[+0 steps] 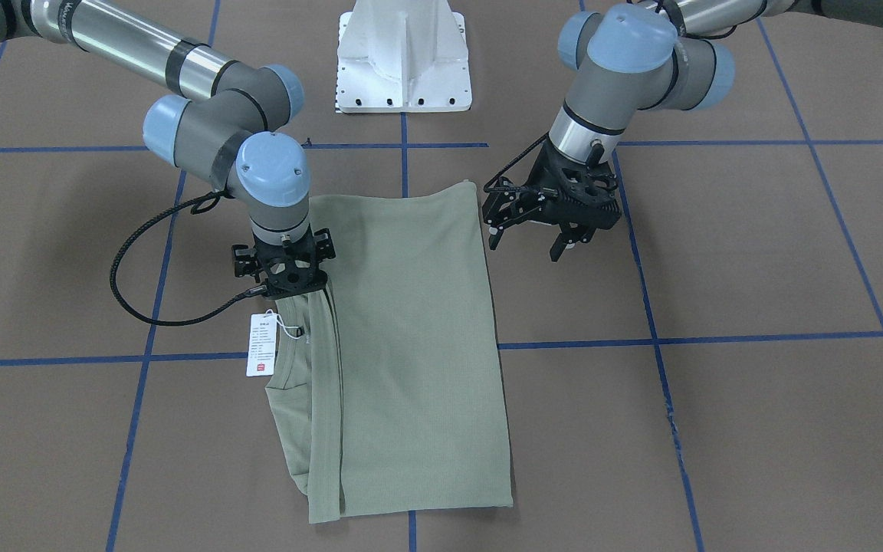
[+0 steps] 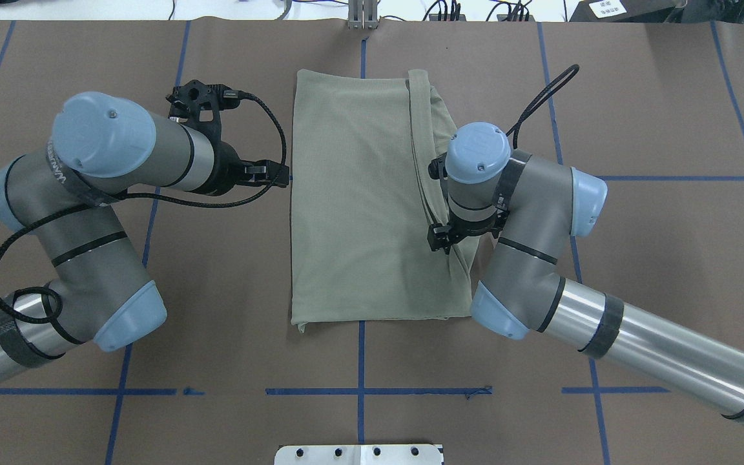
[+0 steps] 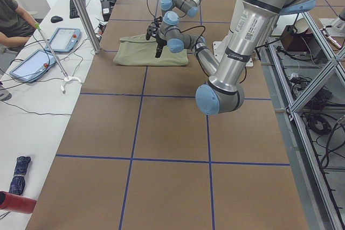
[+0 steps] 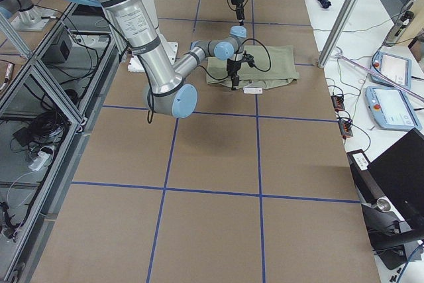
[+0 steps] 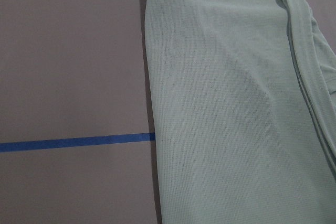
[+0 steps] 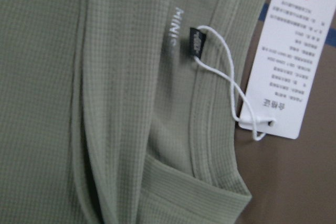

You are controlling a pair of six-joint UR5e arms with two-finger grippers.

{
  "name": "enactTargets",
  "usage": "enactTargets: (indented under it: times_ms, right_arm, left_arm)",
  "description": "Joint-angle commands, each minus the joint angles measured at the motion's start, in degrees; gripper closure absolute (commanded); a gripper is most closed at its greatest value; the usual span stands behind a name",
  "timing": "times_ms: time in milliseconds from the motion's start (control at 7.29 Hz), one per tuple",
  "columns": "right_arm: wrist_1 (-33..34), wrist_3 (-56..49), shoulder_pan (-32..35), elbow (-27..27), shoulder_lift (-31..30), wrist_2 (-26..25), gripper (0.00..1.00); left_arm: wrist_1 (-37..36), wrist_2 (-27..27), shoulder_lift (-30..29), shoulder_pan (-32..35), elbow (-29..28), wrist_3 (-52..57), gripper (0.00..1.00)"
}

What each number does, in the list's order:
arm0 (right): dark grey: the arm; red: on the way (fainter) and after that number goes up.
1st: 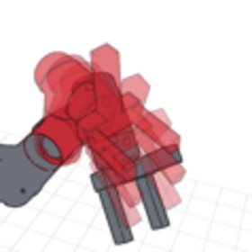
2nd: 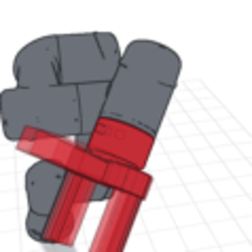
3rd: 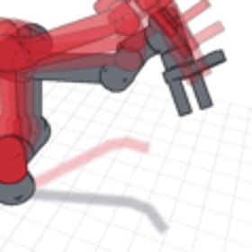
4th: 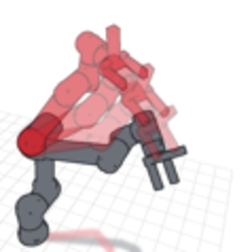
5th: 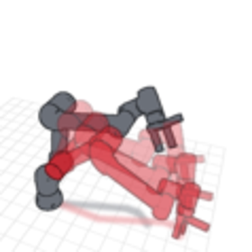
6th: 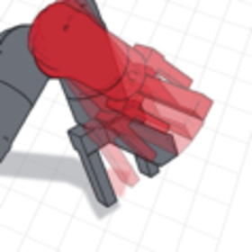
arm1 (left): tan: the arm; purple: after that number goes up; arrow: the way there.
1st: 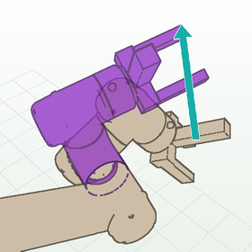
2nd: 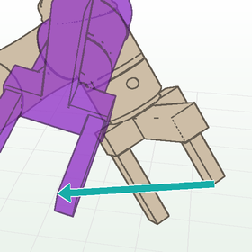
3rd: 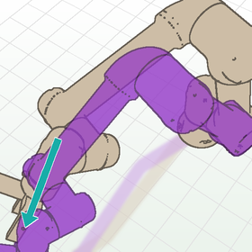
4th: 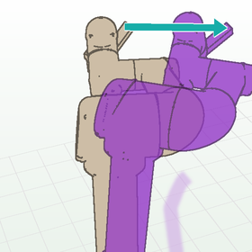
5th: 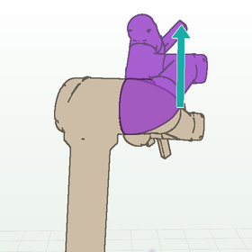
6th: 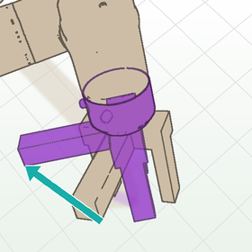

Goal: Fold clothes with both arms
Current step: 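Slide the right gripper along the shirt's side edge toward the far end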

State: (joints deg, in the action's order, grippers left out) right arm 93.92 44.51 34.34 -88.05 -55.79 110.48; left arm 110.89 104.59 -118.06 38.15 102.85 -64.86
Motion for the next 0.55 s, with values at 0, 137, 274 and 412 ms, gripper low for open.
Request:
enactTargets:
  times_ms: [0, 137, 274, 412]
  right_arm:
    - [0.39, -2.93, 2.74, -6.14, -5.01, 2.53, 0.0]
    - [0.3, -2.93, 2.92, -6.52, -5.72, 2.81, 0.0]
    - [0.12, -2.93, 2.84, -6.26, -6.17, 2.55, 0.0]
    - [0.3, -2.93, 3.88, -6.69, -5.48, 2.98, 0.0]
  left_arm:
    - [-0.06, 0.0, -0.06, -0.26, -0.02, -0.09, 0.0]
    - [-0.06, 0.0, -0.06, -0.26, -0.02, -0.09, 0.0]
    - [-0.06, 0.0, -0.06, -0.35, -0.02, -0.09, 0.0]
    - [0.03, 0.0, 0.03, -0.35, -0.02, -0.09, 0.0]
